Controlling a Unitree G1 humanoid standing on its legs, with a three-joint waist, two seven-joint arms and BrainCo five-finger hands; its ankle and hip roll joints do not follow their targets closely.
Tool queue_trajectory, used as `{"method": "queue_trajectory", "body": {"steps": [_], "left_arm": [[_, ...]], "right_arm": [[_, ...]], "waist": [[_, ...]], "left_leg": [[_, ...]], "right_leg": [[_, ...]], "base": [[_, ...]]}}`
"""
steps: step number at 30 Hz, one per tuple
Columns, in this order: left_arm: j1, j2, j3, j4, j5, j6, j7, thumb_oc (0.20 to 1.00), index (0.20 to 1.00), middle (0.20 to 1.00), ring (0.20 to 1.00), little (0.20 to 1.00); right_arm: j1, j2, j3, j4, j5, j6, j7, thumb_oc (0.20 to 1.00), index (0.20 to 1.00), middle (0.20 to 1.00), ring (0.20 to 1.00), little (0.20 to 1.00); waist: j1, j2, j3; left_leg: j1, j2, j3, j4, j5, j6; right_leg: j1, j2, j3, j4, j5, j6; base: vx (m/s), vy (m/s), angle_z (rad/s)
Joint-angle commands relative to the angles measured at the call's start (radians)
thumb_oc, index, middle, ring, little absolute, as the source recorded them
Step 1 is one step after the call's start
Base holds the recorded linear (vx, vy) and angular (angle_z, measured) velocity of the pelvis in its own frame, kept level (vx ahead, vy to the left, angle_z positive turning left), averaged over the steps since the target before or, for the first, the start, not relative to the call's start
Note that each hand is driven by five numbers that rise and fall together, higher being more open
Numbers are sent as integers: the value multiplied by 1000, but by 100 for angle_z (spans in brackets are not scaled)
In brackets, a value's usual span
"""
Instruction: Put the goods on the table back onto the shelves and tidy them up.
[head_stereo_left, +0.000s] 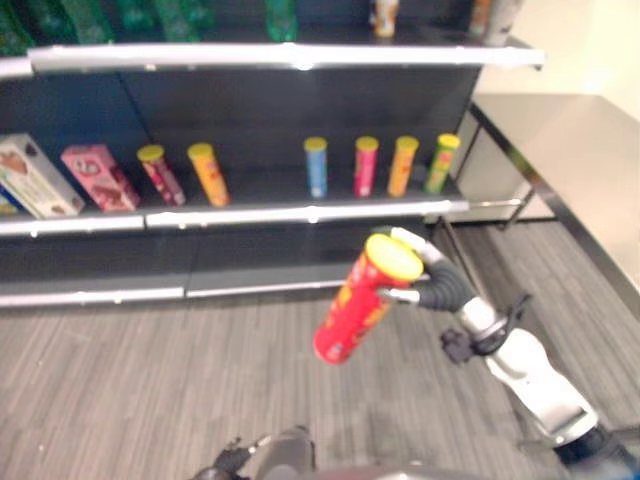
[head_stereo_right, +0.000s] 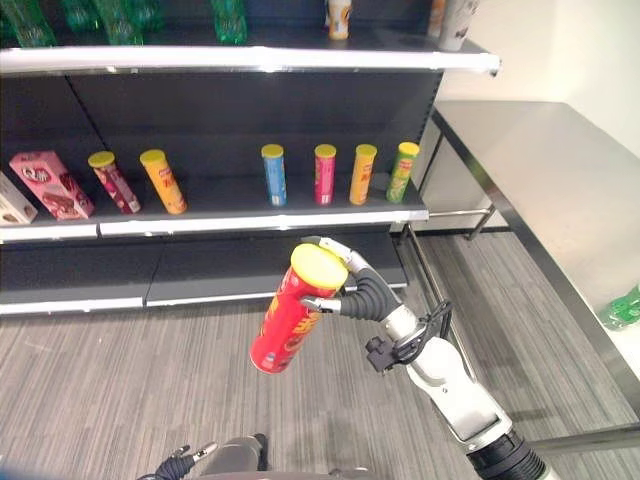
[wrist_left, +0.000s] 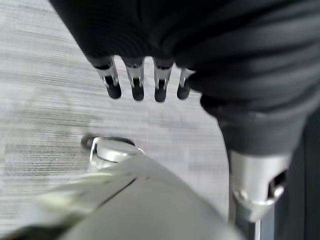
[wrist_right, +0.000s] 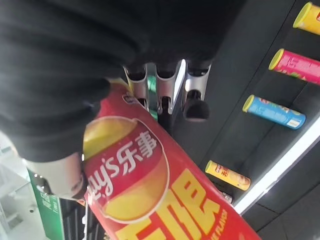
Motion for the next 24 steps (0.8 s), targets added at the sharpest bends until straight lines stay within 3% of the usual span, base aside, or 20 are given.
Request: {"method": "queue_trajectory", "body": {"steps": [1, 5, 6, 7, 9, 10, 11, 12, 13, 14, 15, 16, 24], "left_arm": [[22, -45, 41, 17, -146, -9, 19, 1000, 1000, 1000, 1000, 1000], [40, -50, 63, 12, -162, -15, 18, 1000, 1000, 1000, 1000, 1000], [38, -42, 63, 14, -133, -10, 16, 1000, 1000, 1000, 1000, 1000], [24, -44, 45, 16, -109, -12, 20, 1000, 1000, 1000, 1000, 1000], [6, -30, -7, 5, -31, -9, 24, 1000, 1000, 1000, 1000, 1000], [6, -29, -8, 4, -31, -9, 25, 1000, 1000, 1000, 1000, 1000], [-8, 6, -64, -25, 52, -8, 30, 1000, 1000, 1000, 1000, 1000], [-6, 15, -74, -42, 56, -8, 27, 1000, 1000, 1000, 1000, 1000], [-5, 15, -74, -43, 56, -7, 27, 1000, 1000, 1000, 1000, 1000], [2, 37, -77, -46, 69, -9, 28, 1000, 1000, 1000, 1000, 1000], [7, 36, -69, -35, 63, -6, 27, 1000, 1000, 1000, 1000, 1000], [130, -90, 89, 73, -80, 5, -16, 1000, 1000, 1000, 1000, 1000], [124, -87, 62, 66, -22, 12, -20, 1000, 1000, 1000, 1000, 1000]], "right_arm": [[-56, 18, -22, -65, -45, -35, -72, 200, 200, 200, 200, 200], [-31, 32, -15, -60, -51, -23, -66, 200, 200, 200, 200, 200], [5, 38, -17, -60, -52, -9, -39, 200, 200, 200, 200, 200], [13, 50, -7, -28, -51, 3, -27, 200, 200, 200, 200, 200], [30, 91, 5, 2, -15, 16, -16, 200, 200, 200, 200, 200], [30, 92, 5, 3, -15, 16, -16, 200, 200, 200, 200, 200], [18, 122, 25, 50, 37, 19, -4, 200, 200, 200, 200, 200], [14, 131, 34, 64, 50, 23, 3, 200, 200, 200, 200, 200], [14, 132, 35, 65, 50, 22, 3, 200, 200, 200, 200, 200], [7, 136, 35, 74, 37, 28, 2, 200, 200, 200, 200, 200], [-1, 144, 44, 83, 30, 32, 7, 200, 200, 200, 200, 200], [259, 58, -118, 135, 134, -2, 10, 200, 200, 200, 200, 200], [290, 66, -125, 142, 36, 19, -7, 200, 200, 200, 200, 200]], "waist": [[57, 22, -27], [82, 39, -39], [75, 50, -62], [67, 47, -71], [60, 44, -84], [61, 41, -85], [63, 34, -89], [67, 35, -88], [67, 34, -88], [75, 32, -86], [81, 29, -89], [4, 42, -103], [1, 47, -122]], "left_leg": [[-26, 60, -44, -307, 130, -26], [-44, 95, -56, -333, 167, -59], [-26, 96, -53, -285, 167, -75], [-35, 70, -35, -243, 158, -72], [-20, 29, -1, -194, 139, -66], [-21, 26, 1, -191, 137, -65], [-6, -3, 28, -178, 105, -48], [0, -11, 34, -173, 95, -40], [-1, -11, 34, -172, 95, -40], [18, -24, 50, -161, 69, -22], [25, -31, 60, -158, 58, -14], [285, -124, 50, -324, 12, 26], [330, -117, 69, -364, 26, 26]], "right_leg": [[45, -29, 71, -31, -5, 76], [102, -84, 93, -36, -30, 102], [102, -132, 97, -38, -6, 127], [99, -178, 90, -40, 20, 150], [67, -227, 85, -15, 78, 164], [67, -231, 86, -16, 77, 164], [23, -272, 76, 36, 190, 157], [6, -285, 58, 56, 238, 153], [6, -286, 58, 55, 239, 153], [-9, -322, -3, 61, 317, 153], [-8, -345, -48, 49, 353, 159], [-57, 45, -135, -129, 112, 67], [-23, 40, -133, -137, 107, 69]], "base": [[406, 560, 1], [277, 444, -22], [365, 879, -82], [315, 895, -79], [127, 508, -24], [75, 492, -13], [31, 406, -15], [27, 404, -12], [-18, 283, 2], [-21, 275, 0], [-34, 271, 8], [-8, 94, -1], [26, 13, -6]]}}
